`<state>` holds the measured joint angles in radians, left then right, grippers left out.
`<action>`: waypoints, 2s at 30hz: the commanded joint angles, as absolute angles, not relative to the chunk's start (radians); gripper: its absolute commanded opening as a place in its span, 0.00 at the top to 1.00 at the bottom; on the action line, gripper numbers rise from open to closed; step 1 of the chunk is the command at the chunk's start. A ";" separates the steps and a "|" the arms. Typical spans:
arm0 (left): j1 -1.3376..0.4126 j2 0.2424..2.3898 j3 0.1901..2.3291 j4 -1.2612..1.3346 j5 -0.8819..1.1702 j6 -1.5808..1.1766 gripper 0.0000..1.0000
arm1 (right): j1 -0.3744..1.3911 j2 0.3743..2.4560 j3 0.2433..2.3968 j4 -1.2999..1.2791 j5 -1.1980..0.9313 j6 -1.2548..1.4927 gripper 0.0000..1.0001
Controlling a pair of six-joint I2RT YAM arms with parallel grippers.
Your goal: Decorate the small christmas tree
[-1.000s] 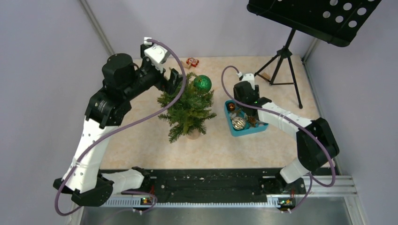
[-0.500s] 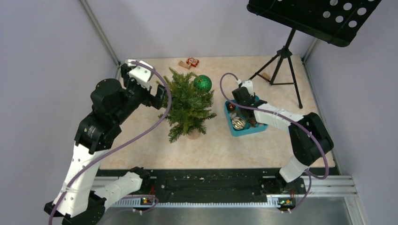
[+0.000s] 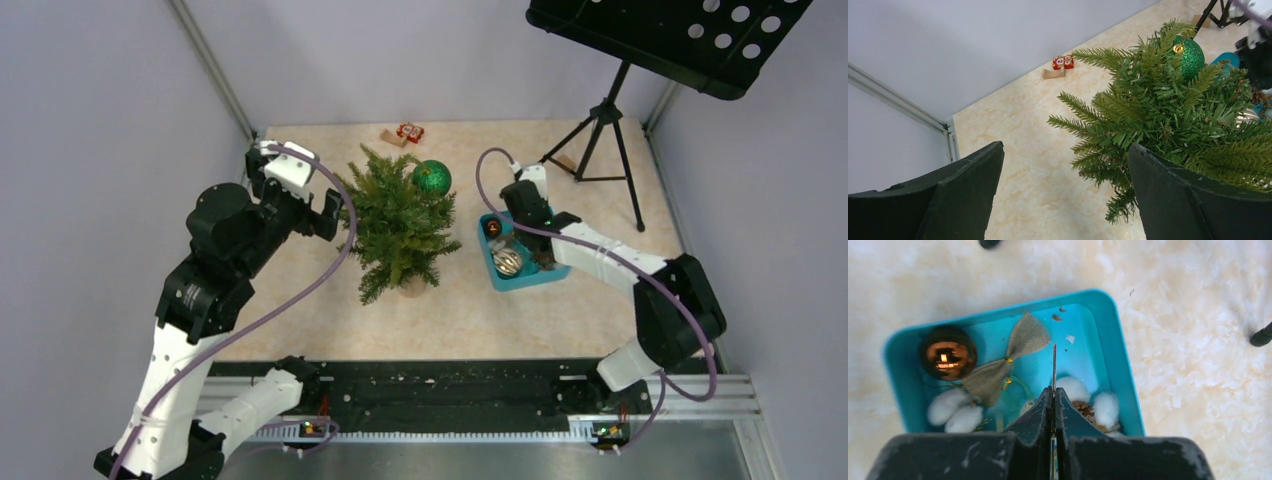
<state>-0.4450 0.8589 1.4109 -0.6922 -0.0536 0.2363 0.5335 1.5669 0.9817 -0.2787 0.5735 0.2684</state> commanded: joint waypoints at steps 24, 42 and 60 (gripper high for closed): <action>-0.321 0.785 1.376 -0.678 0.208 0.189 0.01 | 0.538 1.010 1.490 -0.291 -0.498 0.125 1.00; -0.266 1.035 1.663 -0.988 0.305 0.171 0.06 | 0.698 1.510 2.163 -0.780 -0.371 -0.111 1.00; -0.255 0.911 1.229 -0.204 0.536 -0.017 0.20 | 0.695 1.797 2.540 -0.654 -0.589 -0.061 1.00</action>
<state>-0.2684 0.8913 1.2888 -0.4446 0.4549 0.0322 0.6868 1.7218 2.4126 -0.6071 -0.5411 -0.1493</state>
